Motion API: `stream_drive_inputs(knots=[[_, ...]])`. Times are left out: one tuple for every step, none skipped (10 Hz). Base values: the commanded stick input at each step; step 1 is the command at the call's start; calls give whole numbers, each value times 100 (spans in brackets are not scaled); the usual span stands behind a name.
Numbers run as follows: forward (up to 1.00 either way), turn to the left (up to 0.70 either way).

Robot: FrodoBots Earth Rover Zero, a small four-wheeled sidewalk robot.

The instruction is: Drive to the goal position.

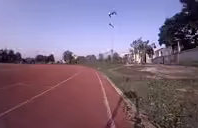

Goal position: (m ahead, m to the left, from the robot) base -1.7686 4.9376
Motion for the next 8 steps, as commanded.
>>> stream_drive_inputs(knots=[[70, 0], [70, 0], [70, 0], [70, 0], [70, 14], [70, 14], [70, 14], [70, 13]])
